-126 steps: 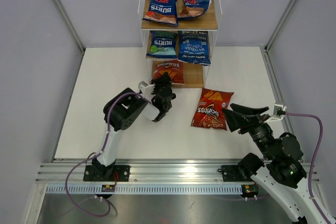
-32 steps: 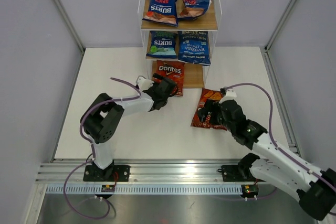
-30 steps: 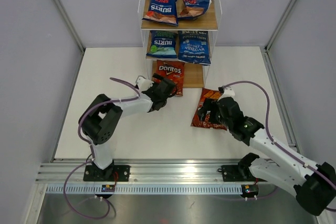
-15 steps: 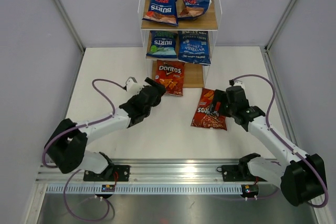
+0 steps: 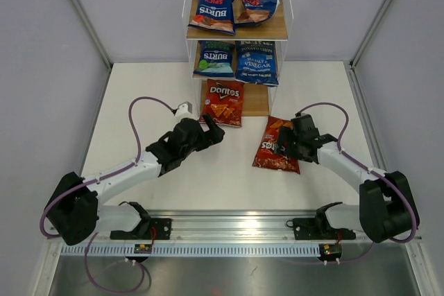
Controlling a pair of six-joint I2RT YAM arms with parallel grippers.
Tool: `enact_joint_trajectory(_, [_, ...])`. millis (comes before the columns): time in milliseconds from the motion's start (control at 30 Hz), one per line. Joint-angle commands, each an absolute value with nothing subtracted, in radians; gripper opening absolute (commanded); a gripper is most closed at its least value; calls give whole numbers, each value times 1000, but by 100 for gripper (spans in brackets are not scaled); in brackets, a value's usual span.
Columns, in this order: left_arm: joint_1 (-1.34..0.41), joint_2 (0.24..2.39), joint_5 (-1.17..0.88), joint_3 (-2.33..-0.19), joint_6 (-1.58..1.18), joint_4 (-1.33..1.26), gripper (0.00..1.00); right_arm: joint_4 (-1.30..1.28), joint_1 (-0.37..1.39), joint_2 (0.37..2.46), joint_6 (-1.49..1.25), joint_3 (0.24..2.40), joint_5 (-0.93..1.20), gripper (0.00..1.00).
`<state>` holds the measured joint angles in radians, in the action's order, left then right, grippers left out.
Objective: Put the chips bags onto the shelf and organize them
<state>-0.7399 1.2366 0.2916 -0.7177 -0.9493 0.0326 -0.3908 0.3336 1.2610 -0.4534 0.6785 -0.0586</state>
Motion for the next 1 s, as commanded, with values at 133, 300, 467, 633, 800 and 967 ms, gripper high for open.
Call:
enact_joint_trajectory(133, [-742,1189,144,-727,-821,60,99,-367,313,1262,-571,678,-155,98])
enact_joint_trajectory(300, [-741,1172,132,-707,-804,55,99,-315,299,1325,-572,649,-42,92])
enact_joint_trajectory(467, [-742,1180,100,-716,-790,57,99,-273,299,1261,-603,614,-11,65])
enact_joint_trajectory(633, [-741,1201,61,-726,-793,43,99,-245,299,1172,-618,583,21,40])
enact_joint_trajectory(800, [-742,1241,15,-736,-792,34,99,-223,299,1102,-635,558,35,15])
enact_joint_trajectory(967, [-742,1264,-66,-712,-828,-38,99,-215,301,1020,-666,540,23,2])
